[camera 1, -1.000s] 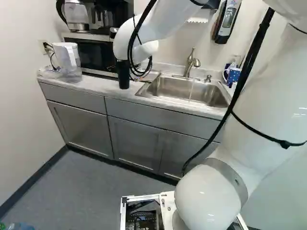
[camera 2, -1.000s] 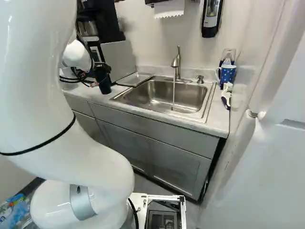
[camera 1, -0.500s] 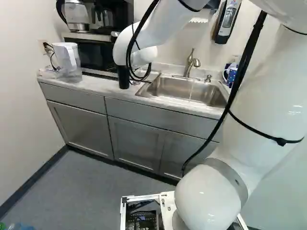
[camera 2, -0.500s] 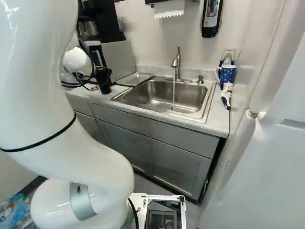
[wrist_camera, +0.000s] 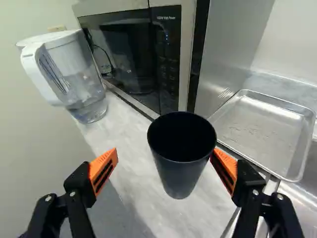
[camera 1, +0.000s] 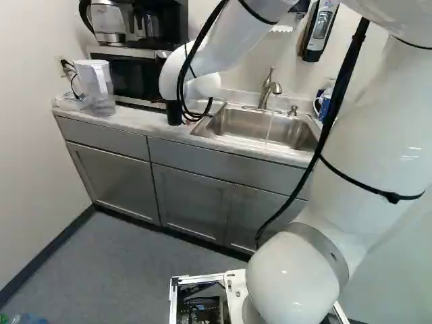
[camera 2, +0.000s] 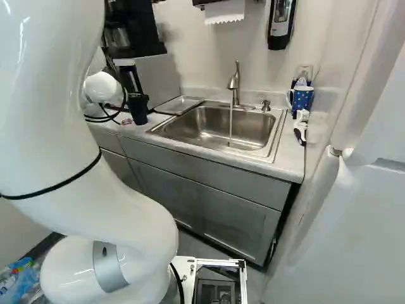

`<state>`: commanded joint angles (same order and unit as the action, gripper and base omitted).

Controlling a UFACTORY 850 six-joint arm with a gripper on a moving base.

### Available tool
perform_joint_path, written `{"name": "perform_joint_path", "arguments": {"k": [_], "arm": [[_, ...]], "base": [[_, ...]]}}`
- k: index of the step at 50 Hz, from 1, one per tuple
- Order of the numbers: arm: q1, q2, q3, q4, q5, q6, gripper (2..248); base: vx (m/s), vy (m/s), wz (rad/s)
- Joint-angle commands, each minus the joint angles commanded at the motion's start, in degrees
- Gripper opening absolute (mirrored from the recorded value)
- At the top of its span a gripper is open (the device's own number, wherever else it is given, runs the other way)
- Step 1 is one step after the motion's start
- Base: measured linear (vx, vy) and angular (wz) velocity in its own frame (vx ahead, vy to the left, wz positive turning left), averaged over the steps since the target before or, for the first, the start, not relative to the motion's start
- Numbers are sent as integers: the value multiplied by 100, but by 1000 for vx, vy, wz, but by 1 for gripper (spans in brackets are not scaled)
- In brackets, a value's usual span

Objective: Rinse the cup and place it in the tray

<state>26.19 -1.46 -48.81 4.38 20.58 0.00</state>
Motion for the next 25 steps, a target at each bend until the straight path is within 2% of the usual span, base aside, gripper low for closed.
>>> {"name": "perform_joint_path", "arguments": {"k": [25], "arm": [[-92,-140,175,-4,423,0,247]], "base": [[0,0,0]]}}
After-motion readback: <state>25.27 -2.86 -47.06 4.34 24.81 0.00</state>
